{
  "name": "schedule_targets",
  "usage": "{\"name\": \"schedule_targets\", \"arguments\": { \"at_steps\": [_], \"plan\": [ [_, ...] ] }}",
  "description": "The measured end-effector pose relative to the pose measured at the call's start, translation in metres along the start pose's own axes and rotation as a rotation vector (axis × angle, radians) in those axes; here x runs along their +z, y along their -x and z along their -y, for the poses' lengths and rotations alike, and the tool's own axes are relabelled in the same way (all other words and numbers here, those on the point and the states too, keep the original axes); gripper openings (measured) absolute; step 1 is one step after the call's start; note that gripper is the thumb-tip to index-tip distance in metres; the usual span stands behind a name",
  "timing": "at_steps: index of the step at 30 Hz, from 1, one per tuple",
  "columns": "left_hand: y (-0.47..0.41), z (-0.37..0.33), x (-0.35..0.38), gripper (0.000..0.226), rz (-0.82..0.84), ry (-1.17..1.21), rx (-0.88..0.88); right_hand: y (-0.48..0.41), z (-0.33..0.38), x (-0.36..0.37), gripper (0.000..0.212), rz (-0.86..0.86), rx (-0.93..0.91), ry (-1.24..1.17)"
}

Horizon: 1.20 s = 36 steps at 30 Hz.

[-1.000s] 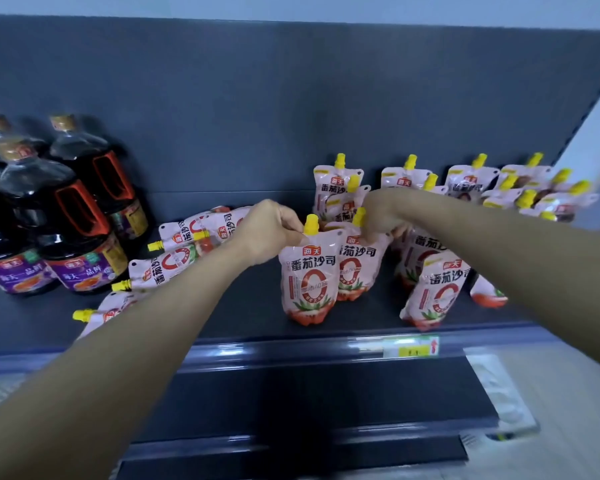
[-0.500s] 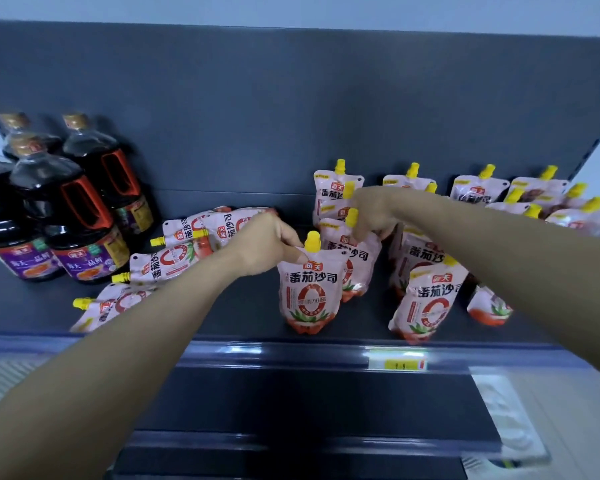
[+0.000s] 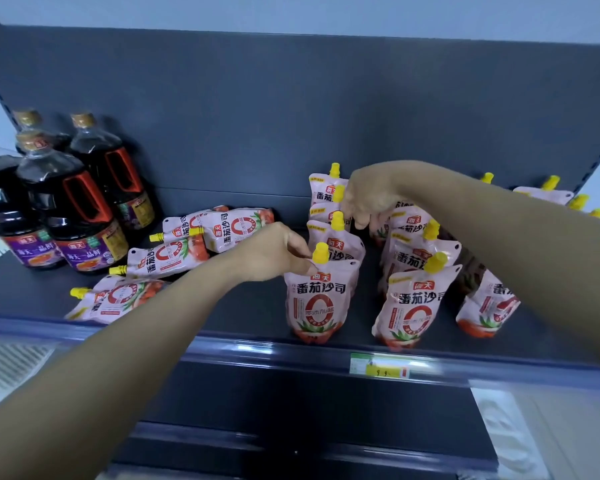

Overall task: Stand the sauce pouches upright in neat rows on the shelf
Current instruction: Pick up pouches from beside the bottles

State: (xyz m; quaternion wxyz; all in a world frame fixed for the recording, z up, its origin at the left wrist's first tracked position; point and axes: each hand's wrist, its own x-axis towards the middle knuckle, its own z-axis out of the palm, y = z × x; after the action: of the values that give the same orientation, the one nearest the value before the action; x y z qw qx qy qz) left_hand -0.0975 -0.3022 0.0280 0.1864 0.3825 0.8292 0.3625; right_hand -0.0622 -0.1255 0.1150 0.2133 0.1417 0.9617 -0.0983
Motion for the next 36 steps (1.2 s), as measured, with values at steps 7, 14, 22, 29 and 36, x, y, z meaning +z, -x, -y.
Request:
{"name": "schedule_targets", "arguments": {
  "at_steps": [7,14,22,29,36],
  "plan": [
    [0.014,-0.012,-0.026,0.010,0.028,0.080,-0.001,0.014,0.018,-0.019,0.027,-0.341,-0.140,-0.030],
    [0.036,-0.013,-0.054,0.013,-0.280,0.103,-0.005,0.002,0.056,-0.015,0.031,-0.452,-0.333,0.041],
    [0.065,0.026,-0.114,0.022,-0.802,-0.253,-0.072,-0.021,0.118,-0.020,0.039,-0.483,-0.495,0.099],
    [0.085,0.076,-0.152,0.033,-0.897,-0.326,-0.123,-0.056,0.184,-0.018,0.035,-0.486,-0.542,0.182],
    [0.078,0.135,-0.170,0.049,-0.795,-0.401,-0.113,-0.099,0.231,-0.004,0.041,-0.421,-0.499,0.374]
  ]
}}
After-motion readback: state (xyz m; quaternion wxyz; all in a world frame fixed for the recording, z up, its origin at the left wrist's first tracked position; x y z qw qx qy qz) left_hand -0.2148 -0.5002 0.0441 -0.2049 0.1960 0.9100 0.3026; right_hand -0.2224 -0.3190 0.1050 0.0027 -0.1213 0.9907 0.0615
